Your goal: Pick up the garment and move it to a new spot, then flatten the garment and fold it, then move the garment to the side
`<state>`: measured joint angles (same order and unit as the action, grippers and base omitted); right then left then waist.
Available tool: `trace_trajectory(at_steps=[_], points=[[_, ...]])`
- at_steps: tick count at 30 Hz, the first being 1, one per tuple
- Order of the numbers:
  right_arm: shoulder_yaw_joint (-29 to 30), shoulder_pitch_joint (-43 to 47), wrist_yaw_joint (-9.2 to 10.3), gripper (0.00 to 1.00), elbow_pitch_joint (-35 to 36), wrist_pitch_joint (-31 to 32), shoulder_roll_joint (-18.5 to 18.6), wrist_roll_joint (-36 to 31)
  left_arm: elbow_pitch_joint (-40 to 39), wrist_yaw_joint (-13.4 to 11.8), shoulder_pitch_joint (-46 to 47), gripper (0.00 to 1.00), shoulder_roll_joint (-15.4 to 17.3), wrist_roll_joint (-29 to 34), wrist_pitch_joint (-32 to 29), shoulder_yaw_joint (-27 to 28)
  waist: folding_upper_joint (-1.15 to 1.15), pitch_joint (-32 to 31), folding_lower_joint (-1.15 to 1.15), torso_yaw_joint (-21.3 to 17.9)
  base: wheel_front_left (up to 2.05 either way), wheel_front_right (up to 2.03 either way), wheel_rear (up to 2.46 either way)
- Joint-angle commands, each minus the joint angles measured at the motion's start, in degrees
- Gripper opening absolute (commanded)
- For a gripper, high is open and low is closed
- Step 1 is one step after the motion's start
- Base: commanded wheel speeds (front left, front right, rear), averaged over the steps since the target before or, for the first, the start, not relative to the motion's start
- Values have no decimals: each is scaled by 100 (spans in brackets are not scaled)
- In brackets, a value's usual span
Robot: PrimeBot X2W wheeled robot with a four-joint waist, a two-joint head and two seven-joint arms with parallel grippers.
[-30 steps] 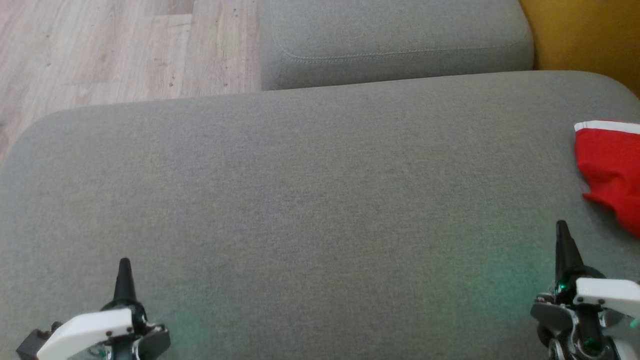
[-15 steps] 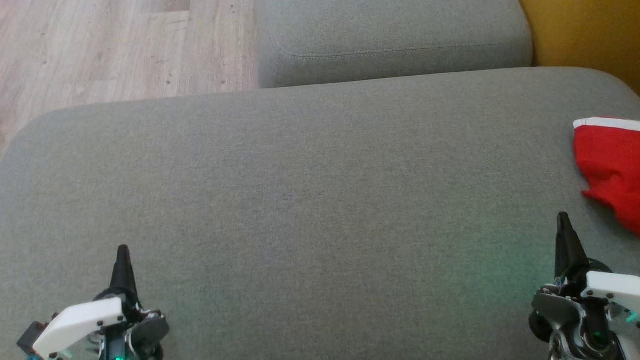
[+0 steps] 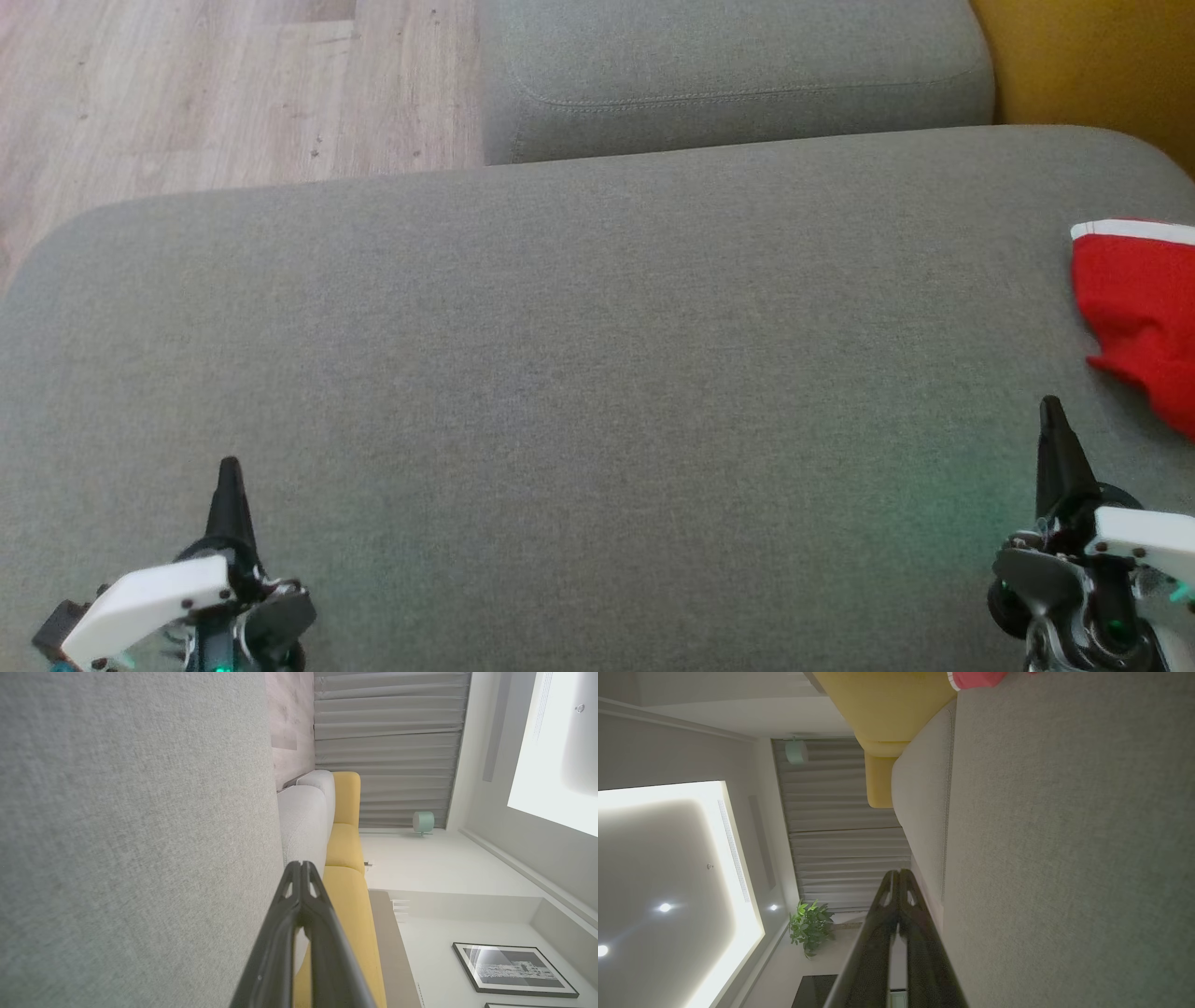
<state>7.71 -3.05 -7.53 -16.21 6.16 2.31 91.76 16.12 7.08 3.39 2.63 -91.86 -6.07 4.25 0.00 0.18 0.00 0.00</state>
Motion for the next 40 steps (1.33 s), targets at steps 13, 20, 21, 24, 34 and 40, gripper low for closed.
trace_trajectory(at_steps=[13,20,21,24,34,40], points=[[-119,-314,4,0,219,33,56,40,-206,41,281,0,25,-30,-42,228,0,0,0,0,0,0,0],[-119,-314,4,0,219,33,56,40,-207,41,281,0,25,-30,-42,228,0,0,0,0,0,0,0],[-119,-314,4,0,219,33,56,40,-207,41,281,0,25,-30,-42,228,0,0,0,0,0,0,0],[-119,-314,4,0,219,33,56,40,-207,41,281,0,25,-30,-42,228,0,0,0,0,0,0,0],[-119,-314,4,0,219,33,56,40,-207,41,281,0,25,-30,-42,227,0,0,0,0,0,0,0],[-119,-314,4,0,219,33,56,40,-207,41,281,0,25,-30,-42,227,0,0,0,0,0,0,0]])
